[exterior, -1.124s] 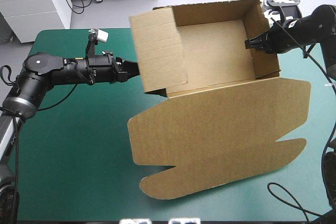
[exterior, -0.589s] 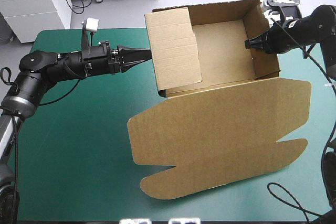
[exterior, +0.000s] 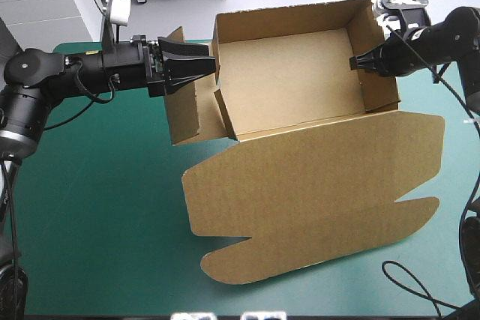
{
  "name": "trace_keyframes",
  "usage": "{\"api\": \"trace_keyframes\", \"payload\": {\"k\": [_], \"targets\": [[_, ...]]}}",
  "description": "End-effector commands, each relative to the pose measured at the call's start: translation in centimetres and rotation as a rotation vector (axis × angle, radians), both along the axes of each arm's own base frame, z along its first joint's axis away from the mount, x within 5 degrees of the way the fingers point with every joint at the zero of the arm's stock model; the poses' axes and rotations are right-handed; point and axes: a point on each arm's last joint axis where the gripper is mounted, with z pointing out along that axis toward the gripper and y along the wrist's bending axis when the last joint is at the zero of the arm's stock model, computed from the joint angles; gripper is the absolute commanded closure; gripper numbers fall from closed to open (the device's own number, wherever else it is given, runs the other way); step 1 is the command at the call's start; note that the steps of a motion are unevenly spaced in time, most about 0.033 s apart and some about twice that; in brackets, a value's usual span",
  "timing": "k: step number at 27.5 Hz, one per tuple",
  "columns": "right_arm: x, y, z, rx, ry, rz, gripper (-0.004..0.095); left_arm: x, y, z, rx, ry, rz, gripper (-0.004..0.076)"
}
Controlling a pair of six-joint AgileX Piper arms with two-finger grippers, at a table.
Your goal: Fold the box
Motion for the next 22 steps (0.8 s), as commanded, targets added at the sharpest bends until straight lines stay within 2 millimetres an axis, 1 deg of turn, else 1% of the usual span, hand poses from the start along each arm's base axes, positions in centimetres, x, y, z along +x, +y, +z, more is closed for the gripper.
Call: {"api": "trace_keyframes", "payload": {"k": [1,3,6,10,13,18,19,20,21,22], "targets": [[-1.6,0.2,3.0,0.052,-0.121,-0.006,0.0925,-2.5,-0.1,3.2,-0.03,-0.101,-0.067,0.025],[-1.6,0.2,3.0,0.049,-0.122,-0.003,0.0925,-2.6,0.0,3.8,0.017,-0.141,-0.045,0.025],[-1.6,0.2,3.0,0.049,-0.122,-0.003,0.0925,-2.5,0.4,4.5,0.147,-0.204,0.038,0.025],[-1.6,0.2,3.0,0.047,-0.123,-0.001,0.0926,-1.7,1.9,4.7,0.384,-0.205,0.259,0.0252],[-1.6,0.2,3.0,0.043,-0.127,0.002,0.0926,-1.3,3.2,4.7,0.528,-0.19,0.39,0.0283],[-1.5,0.2,3.0,0.04,-0.132,0.002,0.0925,-1.1,5.4,4.3,0.746,-0.182,0.579,0.0393],[-1.5,0.2,3.0,0.041,-0.134,0.002,0.0925,-1.0,6.1,4.2,0.803,-0.166,0.637,0.0447],[-1.5,0.2,3.0,0.041,-0.134,0.002,0.0926,-0.9,6.5,4.0,0.835,-0.158,0.668,0.0481],[-1.5,0.2,3.0,0.041,-0.134,0.002,0.0926,-0.8,7.2,3.8,0.9,-0.136,0.72,0.0552],[-1.5,0.2,3.0,0.041,-0.134,0.002,0.0926,-0.8,7.5,3.6,0.929,-0.125,0.737,0.058]]}}
